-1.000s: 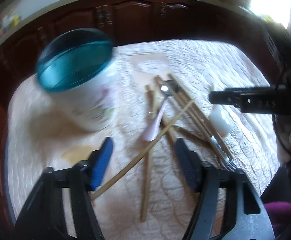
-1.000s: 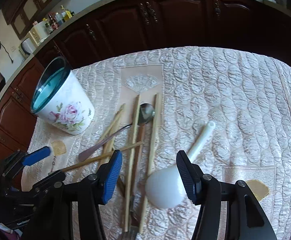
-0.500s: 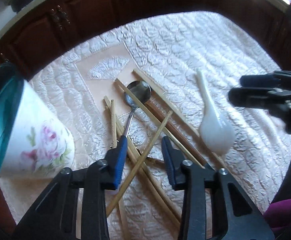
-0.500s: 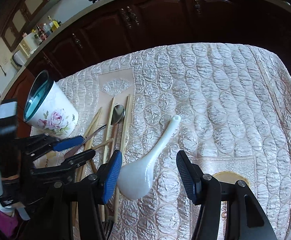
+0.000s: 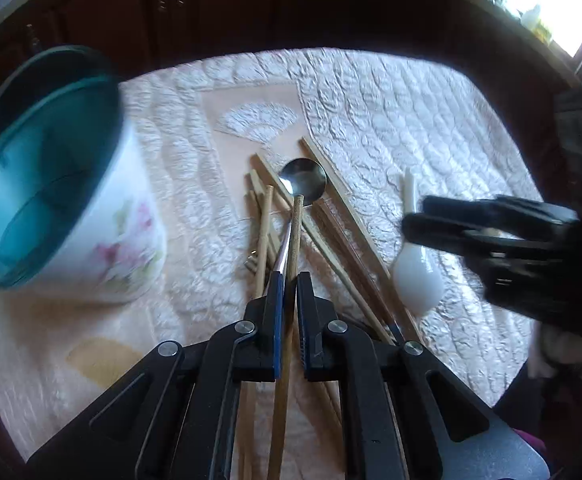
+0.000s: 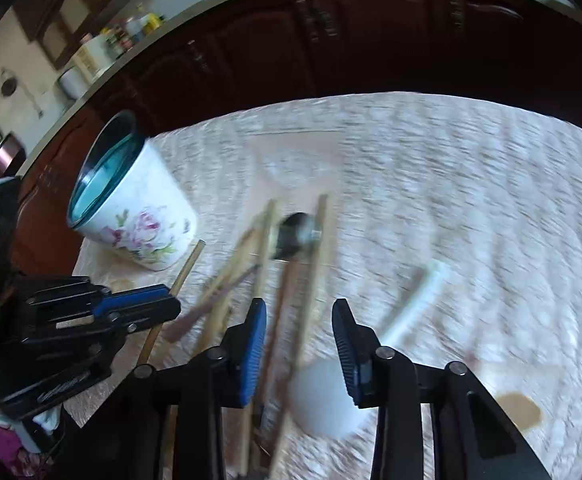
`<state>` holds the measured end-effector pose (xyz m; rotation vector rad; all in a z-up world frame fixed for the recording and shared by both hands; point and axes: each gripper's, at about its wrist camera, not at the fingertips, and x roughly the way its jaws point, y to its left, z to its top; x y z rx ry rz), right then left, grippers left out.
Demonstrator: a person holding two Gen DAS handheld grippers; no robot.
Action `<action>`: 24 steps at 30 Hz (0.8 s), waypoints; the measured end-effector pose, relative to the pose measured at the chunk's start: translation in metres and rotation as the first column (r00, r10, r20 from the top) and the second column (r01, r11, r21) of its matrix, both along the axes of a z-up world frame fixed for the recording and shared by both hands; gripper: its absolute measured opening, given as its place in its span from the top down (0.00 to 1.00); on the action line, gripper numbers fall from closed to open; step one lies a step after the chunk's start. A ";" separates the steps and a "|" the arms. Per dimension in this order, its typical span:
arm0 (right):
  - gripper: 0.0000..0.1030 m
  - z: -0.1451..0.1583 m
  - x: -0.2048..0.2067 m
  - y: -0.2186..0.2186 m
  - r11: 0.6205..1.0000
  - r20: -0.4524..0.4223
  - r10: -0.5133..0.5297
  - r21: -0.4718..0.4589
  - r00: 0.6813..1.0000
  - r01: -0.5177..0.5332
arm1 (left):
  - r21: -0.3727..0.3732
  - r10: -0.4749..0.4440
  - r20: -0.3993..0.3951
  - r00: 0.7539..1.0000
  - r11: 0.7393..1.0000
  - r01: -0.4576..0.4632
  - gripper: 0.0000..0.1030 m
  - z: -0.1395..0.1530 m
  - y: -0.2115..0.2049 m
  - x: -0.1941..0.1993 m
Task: Organize utensils
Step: 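Lower the left tool onto a wooden chopstick and close its fingers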
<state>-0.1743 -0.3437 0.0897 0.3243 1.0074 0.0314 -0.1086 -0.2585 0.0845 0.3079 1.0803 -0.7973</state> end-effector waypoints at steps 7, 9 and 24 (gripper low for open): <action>0.74 -0.025 0.043 0.021 0.997 -0.055 0.082 -0.005 0.995 -0.082 | -0.077 0.097 -0.026 0.995 0.992 -0.099 0.95 0.016 0.041 -0.001; 0.77 -0.032 0.055 0.022 0.995 -0.069 0.096 -0.017 0.993 -0.097 | -0.096 0.120 -0.031 0.992 0.988 -0.123 0.95 0.020 0.050 -0.001; 0.93 -0.028 0.082 0.018 0.994 -0.082 0.109 0.001 0.991 -0.109 | -0.156 0.183 -0.021 0.983 0.970 -0.185 0.95 0.045 0.088 -0.007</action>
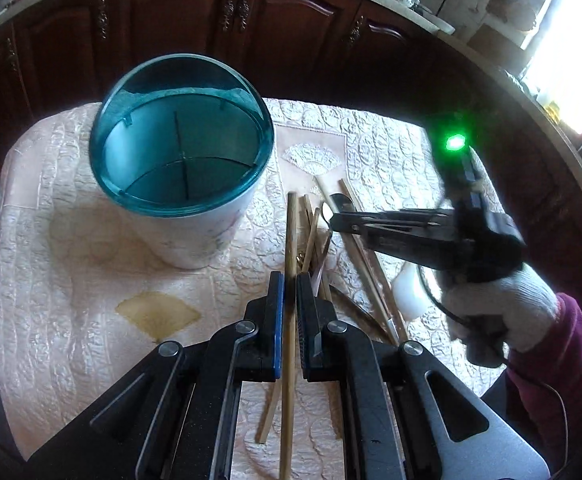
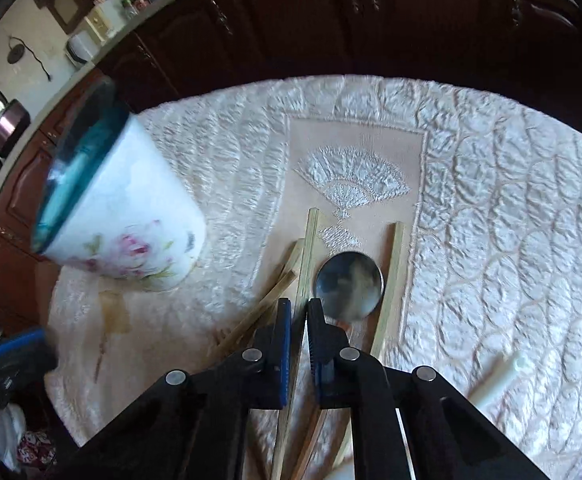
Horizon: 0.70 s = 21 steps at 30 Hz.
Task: Organize utensils
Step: 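Lower the left tool onto a wooden chopstick and close its fingers, then lower the right tool onto another chopstick while the left tool lifts its chopstick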
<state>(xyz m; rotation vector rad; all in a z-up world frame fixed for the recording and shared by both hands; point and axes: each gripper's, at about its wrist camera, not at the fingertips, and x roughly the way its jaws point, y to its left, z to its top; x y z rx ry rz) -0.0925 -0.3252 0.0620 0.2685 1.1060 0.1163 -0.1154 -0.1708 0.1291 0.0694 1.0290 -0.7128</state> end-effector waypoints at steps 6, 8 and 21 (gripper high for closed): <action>0.93 0.021 -0.028 -0.005 0.999 0.048 -0.011 0.043 0.999 0.009 | -0.007 0.016 0.009 1.000 1.000 -0.016 0.95 0.000 0.006 -0.005; 0.93 0.026 -0.038 -0.006 0.998 0.055 -0.016 0.056 0.998 0.013 | -0.024 0.010 0.011 1.000 1.000 -0.010 0.95 -0.001 0.005 -0.008; 0.94 0.023 -0.072 0.008 0.991 0.060 -0.024 0.130 0.998 0.016 | 0.115 0.075 0.001 0.997 0.991 -0.075 0.87 -0.059 0.007 0.004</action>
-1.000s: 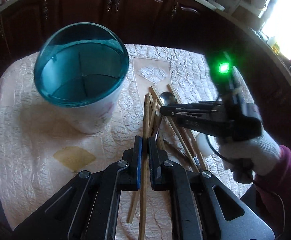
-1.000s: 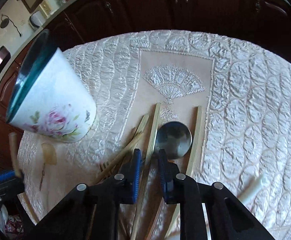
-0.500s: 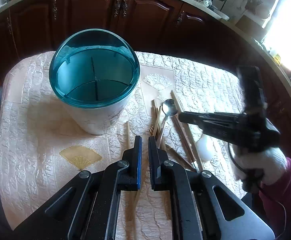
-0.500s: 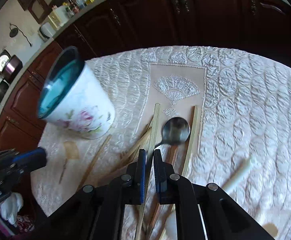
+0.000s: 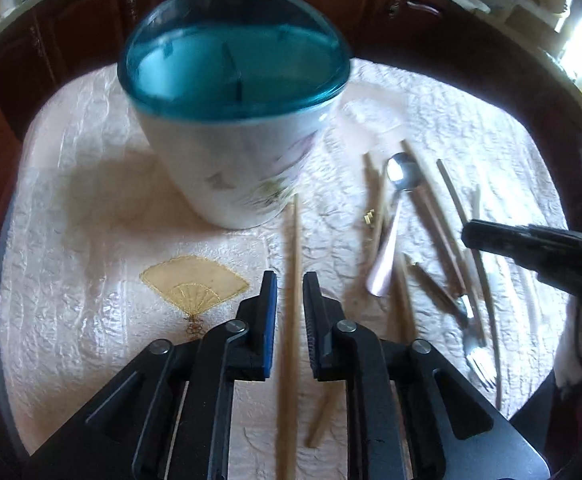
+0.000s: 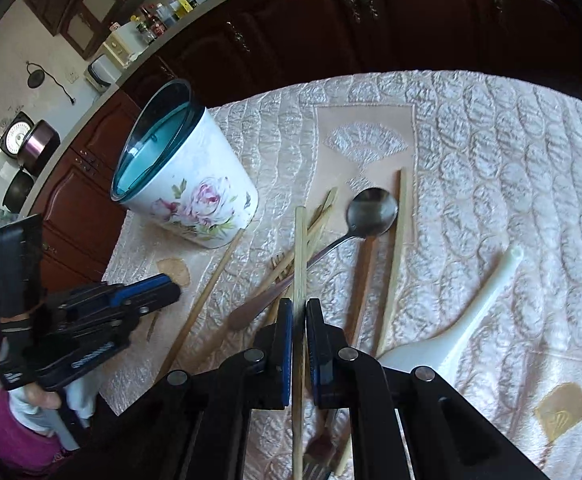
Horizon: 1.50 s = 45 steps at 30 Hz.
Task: Organize utensils
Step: 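Lower the right tool onto another chopstick while the left tool lifts its chopstick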
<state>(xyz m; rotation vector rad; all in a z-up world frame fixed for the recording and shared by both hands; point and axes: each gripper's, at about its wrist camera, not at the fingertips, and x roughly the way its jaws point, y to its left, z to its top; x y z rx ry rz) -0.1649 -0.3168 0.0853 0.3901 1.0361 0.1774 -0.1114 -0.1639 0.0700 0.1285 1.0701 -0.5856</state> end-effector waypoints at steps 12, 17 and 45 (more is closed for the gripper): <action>0.94 -0.006 0.009 0.009 1.000 -0.026 0.000 0.005 1.000 0.000 | 0.126 0.024 0.035 0.999 0.992 -0.028 0.81 -0.033 -0.036 0.014; 0.85 -0.023 0.023 0.017 0.998 -0.078 0.011 -0.063 0.997 -0.016 | 0.103 0.009 0.002 1.000 0.995 -0.010 0.93 -0.034 -0.037 0.022; 0.95 0.083 -0.047 0.013 0.999 0.186 0.041 0.026 0.982 -0.047 | -0.224 -0.009 0.079 0.997 0.974 0.026 0.96 0.101 0.040 -0.034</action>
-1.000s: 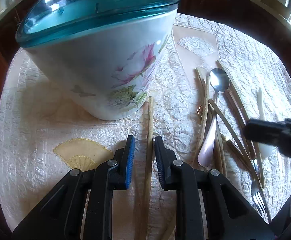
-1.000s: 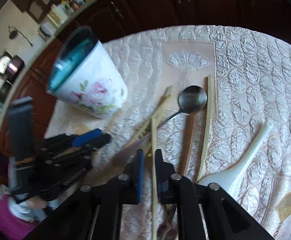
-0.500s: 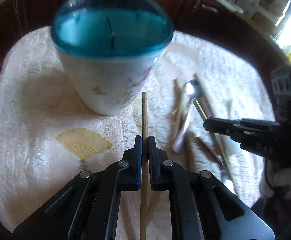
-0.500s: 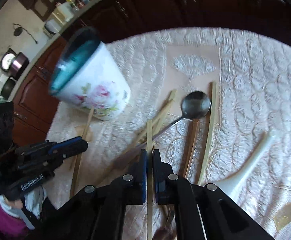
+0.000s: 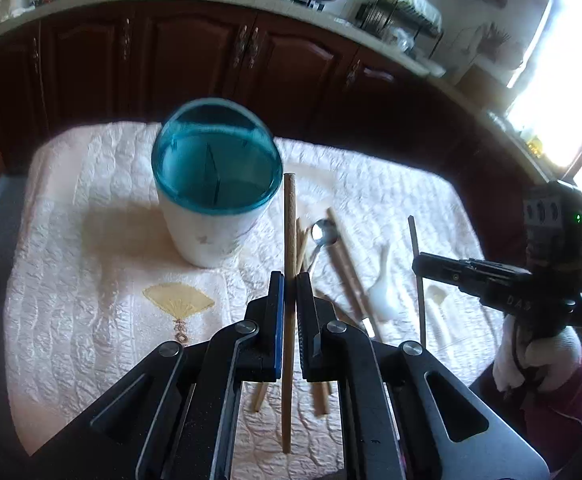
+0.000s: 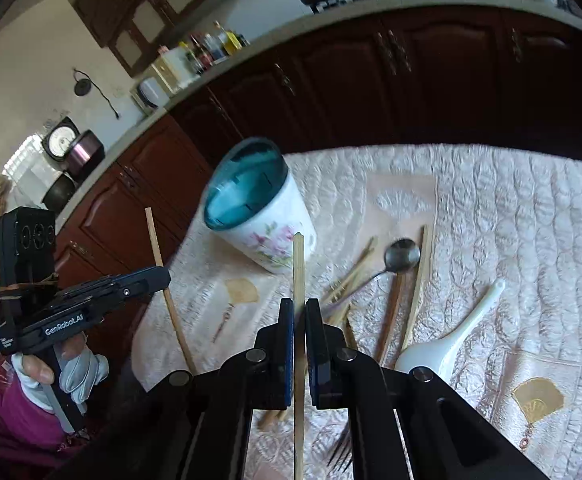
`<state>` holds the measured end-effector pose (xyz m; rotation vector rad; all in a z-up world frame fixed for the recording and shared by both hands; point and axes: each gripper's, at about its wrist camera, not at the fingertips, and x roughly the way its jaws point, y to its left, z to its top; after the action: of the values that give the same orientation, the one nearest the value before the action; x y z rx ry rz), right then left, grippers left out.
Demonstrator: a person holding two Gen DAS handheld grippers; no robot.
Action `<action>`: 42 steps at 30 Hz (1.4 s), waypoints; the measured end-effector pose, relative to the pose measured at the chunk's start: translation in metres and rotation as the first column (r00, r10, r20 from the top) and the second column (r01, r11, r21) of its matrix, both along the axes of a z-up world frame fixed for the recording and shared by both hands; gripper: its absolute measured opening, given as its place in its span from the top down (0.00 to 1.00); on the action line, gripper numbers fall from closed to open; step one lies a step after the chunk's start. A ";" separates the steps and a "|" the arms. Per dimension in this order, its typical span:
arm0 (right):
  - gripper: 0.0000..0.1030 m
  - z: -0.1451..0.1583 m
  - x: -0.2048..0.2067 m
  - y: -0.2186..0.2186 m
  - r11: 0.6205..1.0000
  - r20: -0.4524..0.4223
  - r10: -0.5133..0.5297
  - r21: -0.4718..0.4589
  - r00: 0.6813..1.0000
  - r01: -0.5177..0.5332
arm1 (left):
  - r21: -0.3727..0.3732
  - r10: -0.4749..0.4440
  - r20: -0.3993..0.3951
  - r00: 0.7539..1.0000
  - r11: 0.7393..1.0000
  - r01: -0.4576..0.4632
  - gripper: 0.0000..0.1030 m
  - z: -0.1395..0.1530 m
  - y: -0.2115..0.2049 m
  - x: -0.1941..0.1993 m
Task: Organize utensils
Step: 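Lower the right tool onto another chopstick while the left tool lifts its chopstick, then carry both chopsticks over the floral holder and drop them in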
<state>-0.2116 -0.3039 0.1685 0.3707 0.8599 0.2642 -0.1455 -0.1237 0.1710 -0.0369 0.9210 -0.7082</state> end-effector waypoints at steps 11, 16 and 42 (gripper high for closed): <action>0.95 0.072 0.018 0.015 1.000 0.188 -0.022 0.009 0.982 0.020 | -0.087 0.039 0.124 0.991 0.996 -0.028 0.96 0.069 0.022 0.003; 0.95 0.106 0.059 0.034 0.999 0.279 -0.036 0.010 0.960 0.034 | -0.105 0.101 0.205 0.974 0.991 -0.080 0.96 0.100 0.027 0.026; 0.95 0.065 0.212 0.053 0.987 0.334 -0.080 -0.107 0.939 0.122 | -0.019 0.248 0.299 0.921 0.967 -0.254 0.96 0.055 -0.015 0.152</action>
<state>0.0005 -0.2506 0.2334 0.2423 0.5225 0.1685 0.0064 -0.1388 0.2255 -0.0284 0.6164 -0.4492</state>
